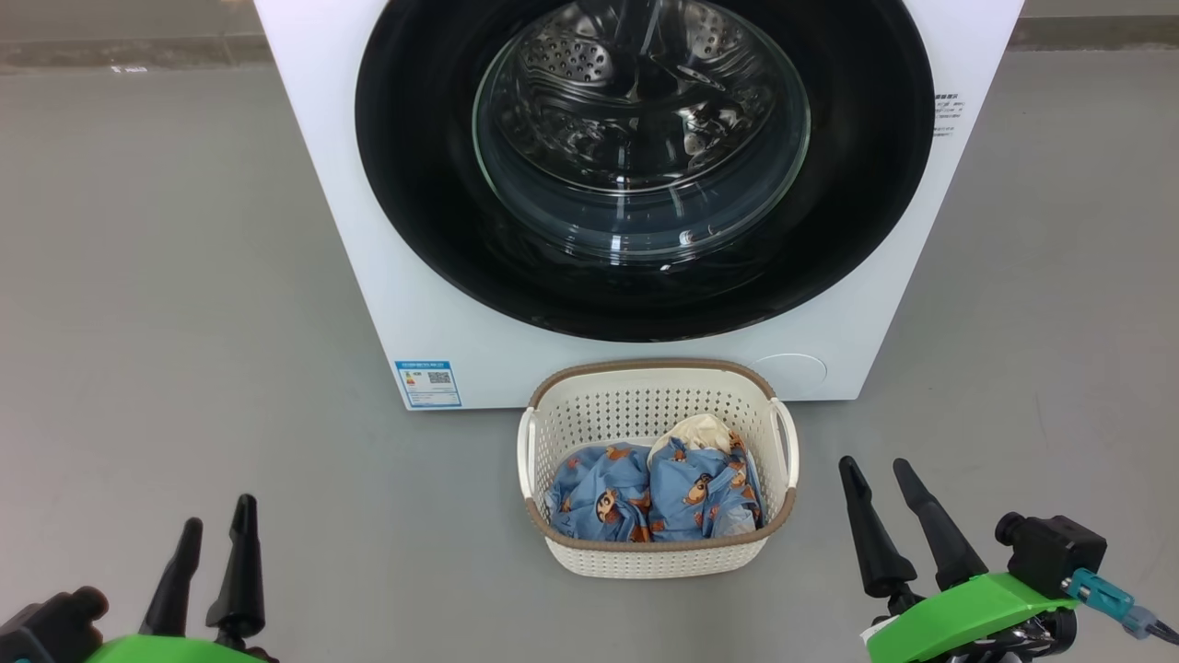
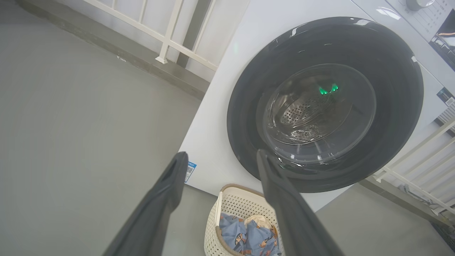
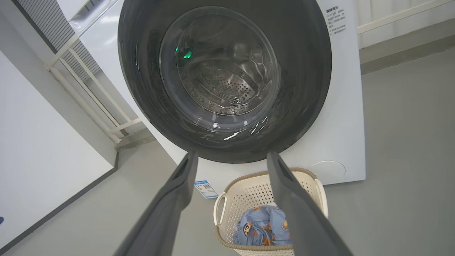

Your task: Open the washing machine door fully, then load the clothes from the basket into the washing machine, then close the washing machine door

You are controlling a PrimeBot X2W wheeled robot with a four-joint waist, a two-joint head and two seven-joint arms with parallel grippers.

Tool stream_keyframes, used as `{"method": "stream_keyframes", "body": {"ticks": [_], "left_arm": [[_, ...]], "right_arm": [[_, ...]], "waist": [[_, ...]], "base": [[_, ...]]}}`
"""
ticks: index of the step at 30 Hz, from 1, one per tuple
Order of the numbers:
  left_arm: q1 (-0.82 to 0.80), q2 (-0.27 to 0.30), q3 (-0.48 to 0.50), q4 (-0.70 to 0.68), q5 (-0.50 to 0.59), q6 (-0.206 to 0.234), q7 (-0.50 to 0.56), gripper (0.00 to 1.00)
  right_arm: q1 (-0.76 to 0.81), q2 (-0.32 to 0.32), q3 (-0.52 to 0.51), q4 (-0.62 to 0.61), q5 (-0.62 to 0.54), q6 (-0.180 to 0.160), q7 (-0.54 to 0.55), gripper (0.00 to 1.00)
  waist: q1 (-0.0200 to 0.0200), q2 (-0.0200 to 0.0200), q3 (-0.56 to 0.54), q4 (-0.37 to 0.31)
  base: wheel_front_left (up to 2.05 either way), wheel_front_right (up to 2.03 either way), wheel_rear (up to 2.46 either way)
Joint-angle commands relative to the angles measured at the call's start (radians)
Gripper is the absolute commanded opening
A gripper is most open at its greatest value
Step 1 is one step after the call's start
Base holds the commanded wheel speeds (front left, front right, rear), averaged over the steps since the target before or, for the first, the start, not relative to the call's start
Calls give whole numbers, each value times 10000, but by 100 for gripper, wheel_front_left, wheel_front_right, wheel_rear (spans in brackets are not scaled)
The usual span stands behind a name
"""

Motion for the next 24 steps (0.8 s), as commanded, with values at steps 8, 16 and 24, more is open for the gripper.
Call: {"method": "stream_keyframes", "body": {"ticks": [8,16,24], "left_arm": [[-119,505,105,-396,756,-20,-361,100],[-101,681,19,-546,1338,-22,-571,100],[-70,864,-82,-674,2010,-25,-812,100]], "right_arm": [[-503,-91,276,-386,-1210,12,-347,100],[-544,-98,314,-431,-2048,13,-552,100],[-597,-107,411,-579,-2982,14,-787,100]], "waist": [[0,0,3,-19],[0,0,10,-35],[0,0,9,-52]], "base": [[0,0,0],[0,0,0],[0,0,0]]}}
